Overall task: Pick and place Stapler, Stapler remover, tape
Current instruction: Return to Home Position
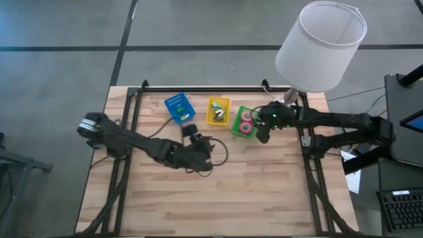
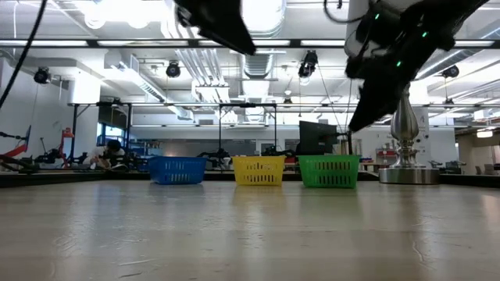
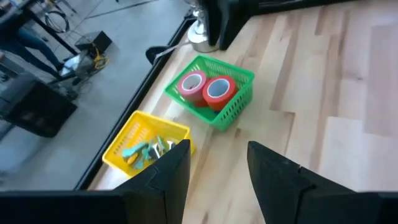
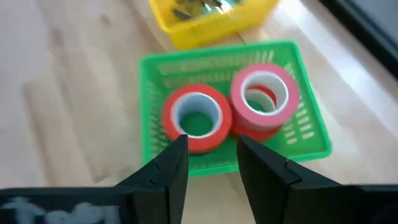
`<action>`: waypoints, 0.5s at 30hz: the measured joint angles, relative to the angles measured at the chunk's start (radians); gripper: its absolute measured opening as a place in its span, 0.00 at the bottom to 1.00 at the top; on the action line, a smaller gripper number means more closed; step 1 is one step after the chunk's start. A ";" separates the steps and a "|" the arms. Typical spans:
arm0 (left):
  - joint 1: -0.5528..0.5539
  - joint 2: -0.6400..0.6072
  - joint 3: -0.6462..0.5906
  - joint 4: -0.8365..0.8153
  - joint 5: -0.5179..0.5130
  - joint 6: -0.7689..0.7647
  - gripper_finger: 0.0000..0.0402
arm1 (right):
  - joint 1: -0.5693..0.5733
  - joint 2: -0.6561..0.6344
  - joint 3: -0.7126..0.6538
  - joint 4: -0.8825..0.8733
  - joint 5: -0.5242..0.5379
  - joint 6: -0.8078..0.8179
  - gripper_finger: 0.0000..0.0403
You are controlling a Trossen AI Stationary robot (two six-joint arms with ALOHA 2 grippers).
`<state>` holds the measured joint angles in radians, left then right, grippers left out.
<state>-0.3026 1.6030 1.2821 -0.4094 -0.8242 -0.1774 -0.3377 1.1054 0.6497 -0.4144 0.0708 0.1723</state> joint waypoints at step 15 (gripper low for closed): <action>-0.085 -0.575 -0.630 0.300 0.097 -0.066 0.41 | 0.263 -0.416 -0.051 -0.058 0.000 -0.097 0.25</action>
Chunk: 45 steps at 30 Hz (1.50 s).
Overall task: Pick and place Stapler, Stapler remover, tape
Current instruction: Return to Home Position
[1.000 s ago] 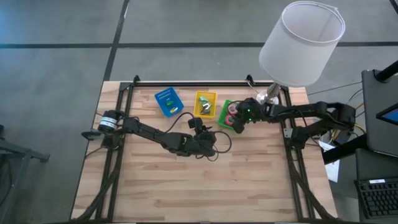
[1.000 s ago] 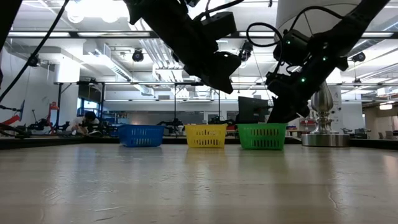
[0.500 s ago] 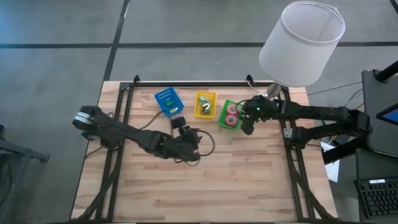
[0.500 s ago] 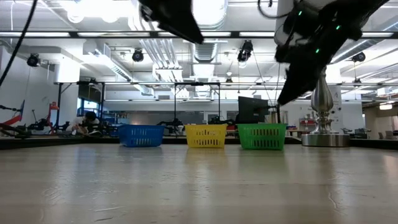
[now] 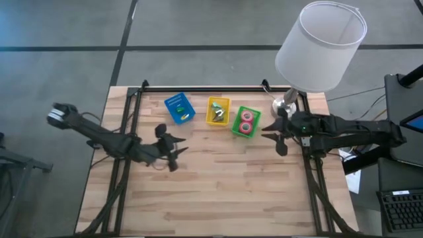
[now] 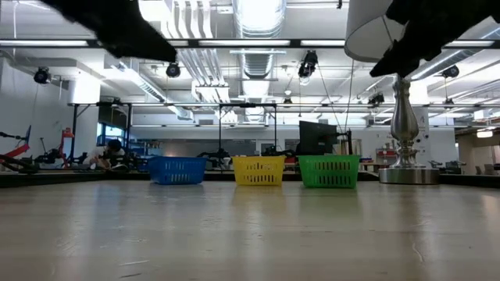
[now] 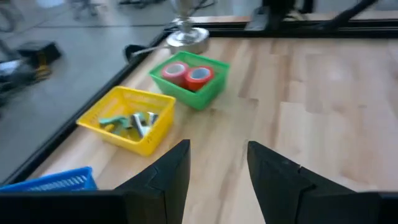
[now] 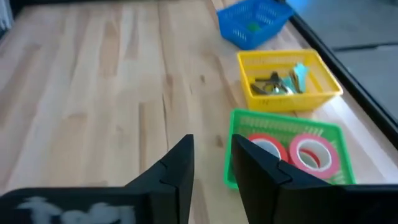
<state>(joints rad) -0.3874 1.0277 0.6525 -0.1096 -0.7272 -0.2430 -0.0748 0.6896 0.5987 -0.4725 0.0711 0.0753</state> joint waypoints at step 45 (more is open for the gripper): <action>0.107 -1.028 -0.643 0.195 0.386 0.454 0.41 | 0.009 -0.656 -0.499 0.415 -0.256 -0.197 0.17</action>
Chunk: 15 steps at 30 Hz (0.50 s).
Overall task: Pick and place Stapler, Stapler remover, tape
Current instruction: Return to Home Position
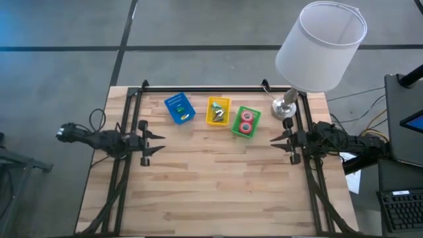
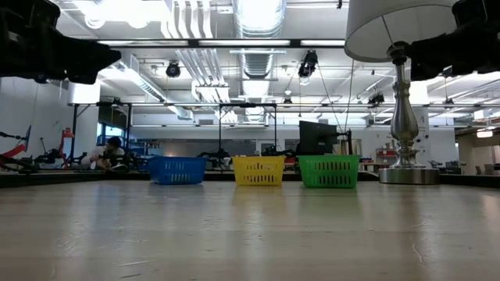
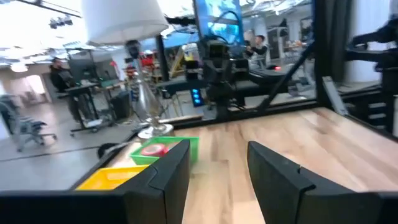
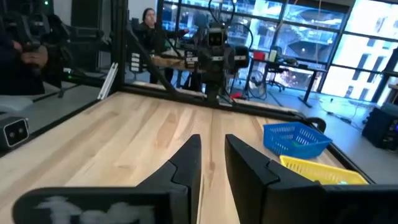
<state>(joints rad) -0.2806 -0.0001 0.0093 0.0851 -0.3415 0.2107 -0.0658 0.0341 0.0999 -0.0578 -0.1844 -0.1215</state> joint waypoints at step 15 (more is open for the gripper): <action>0.335 0.001 -0.001 -0.046 0.192 -0.036 0.41 | -0.001 -0.017 -0.065 0.002 0.163 0.067 0.20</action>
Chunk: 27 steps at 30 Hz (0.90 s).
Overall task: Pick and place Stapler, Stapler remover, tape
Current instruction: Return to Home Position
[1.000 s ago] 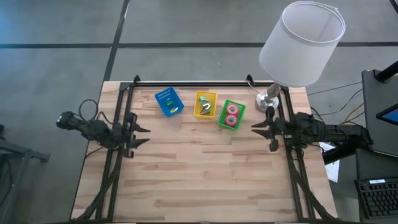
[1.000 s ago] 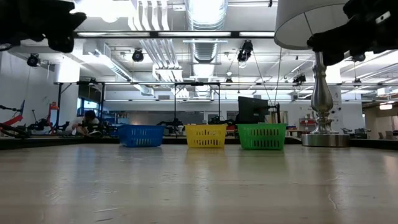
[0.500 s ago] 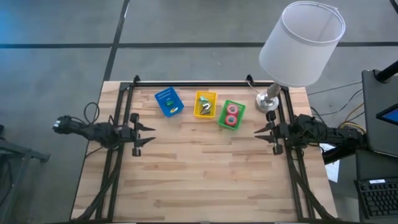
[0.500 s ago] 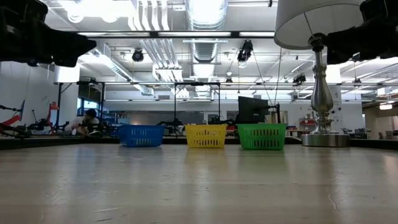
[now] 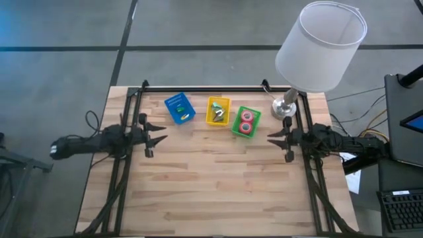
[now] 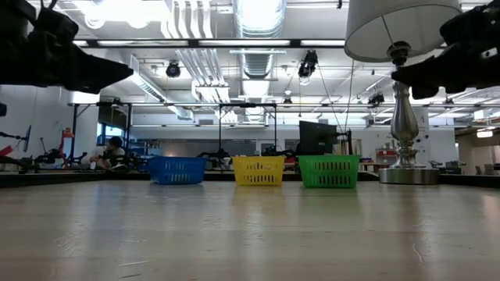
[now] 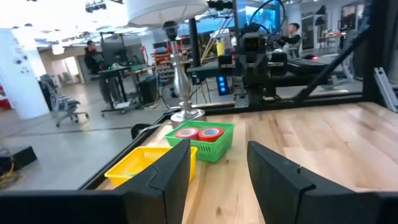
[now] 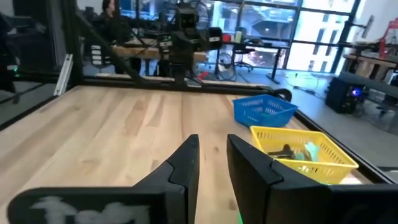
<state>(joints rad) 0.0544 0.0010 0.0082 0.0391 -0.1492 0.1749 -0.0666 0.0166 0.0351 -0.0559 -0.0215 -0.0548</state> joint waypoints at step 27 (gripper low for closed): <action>0.084 0.028 -0.002 0.008 -0.051 -0.107 0.41 | 0.001 0.006 -0.004 0.009 0.025 -0.001 0.20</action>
<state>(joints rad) 0.1379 0.0288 0.0063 0.0475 -0.2005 0.0677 -0.0658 0.0227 0.0311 -0.0467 0.0031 -0.0557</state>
